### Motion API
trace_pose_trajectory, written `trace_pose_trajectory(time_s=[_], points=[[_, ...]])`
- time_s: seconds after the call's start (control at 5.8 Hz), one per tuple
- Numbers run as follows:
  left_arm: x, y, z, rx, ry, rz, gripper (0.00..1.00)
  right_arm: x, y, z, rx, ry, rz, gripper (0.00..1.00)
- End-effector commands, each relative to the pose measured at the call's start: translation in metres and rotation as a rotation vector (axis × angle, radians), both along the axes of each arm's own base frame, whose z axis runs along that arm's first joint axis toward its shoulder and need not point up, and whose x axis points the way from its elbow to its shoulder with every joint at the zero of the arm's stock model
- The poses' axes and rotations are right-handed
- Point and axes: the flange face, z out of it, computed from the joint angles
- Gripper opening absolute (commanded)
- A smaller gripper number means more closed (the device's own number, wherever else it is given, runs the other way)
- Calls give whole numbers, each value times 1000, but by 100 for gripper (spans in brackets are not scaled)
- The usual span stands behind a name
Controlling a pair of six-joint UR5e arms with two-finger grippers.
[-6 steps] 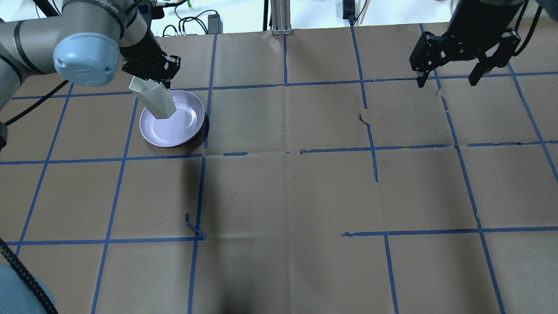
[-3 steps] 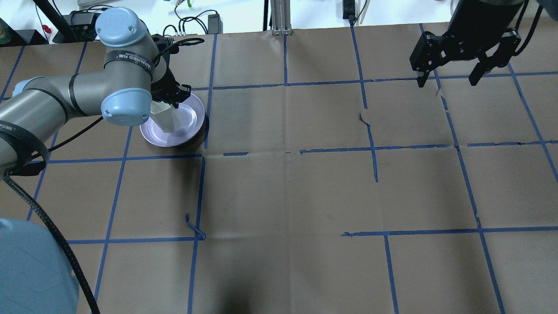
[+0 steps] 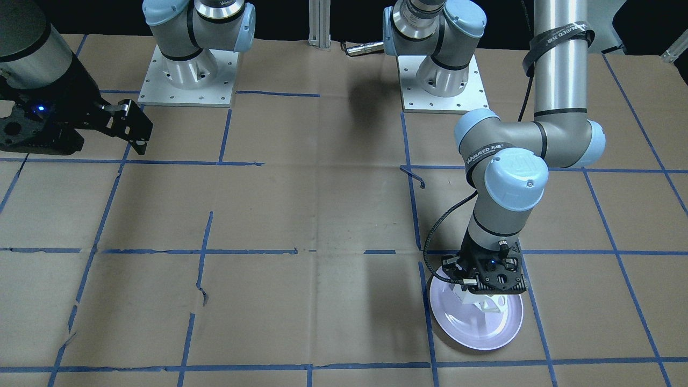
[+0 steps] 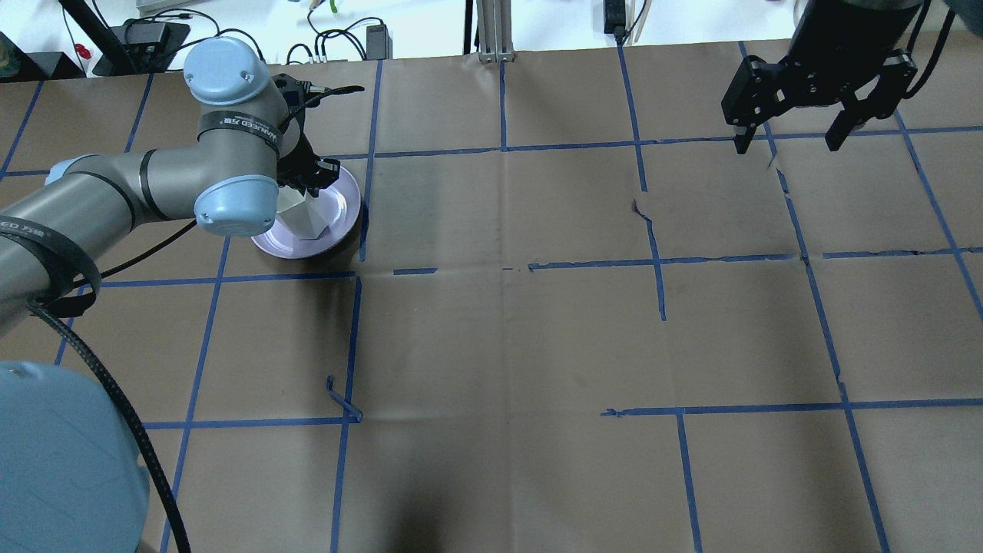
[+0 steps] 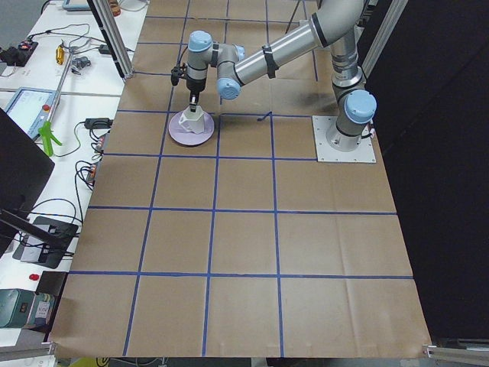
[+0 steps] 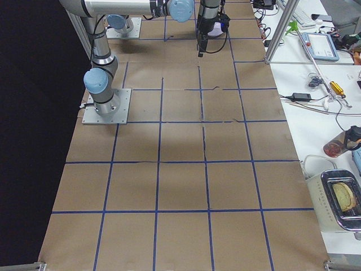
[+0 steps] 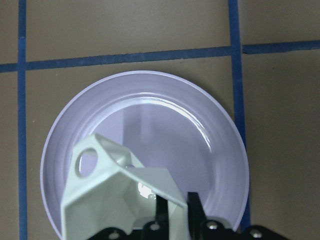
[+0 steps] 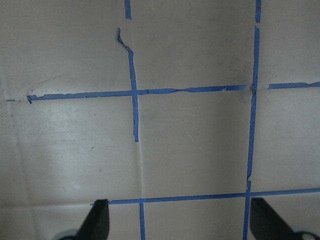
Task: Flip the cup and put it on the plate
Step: 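Rotate the cup upright and lower it onto the plate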
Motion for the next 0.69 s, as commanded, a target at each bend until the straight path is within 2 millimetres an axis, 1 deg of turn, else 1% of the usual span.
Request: trace_pose_trajectory(time_s=[0.0,0.17,0.34,0.52], points=[[1,-2,5,-2,-8,6,98,0,0,0,0,0,0,100],[1,2,22,38,-35,12,99,0,0,0,0,0,0,100],[-3,14,57,121,-31,15,99,0,0,0,0,0,0,100],[-9,36,104,231,-16,45,99,0,0,0,0,0,0,100]])
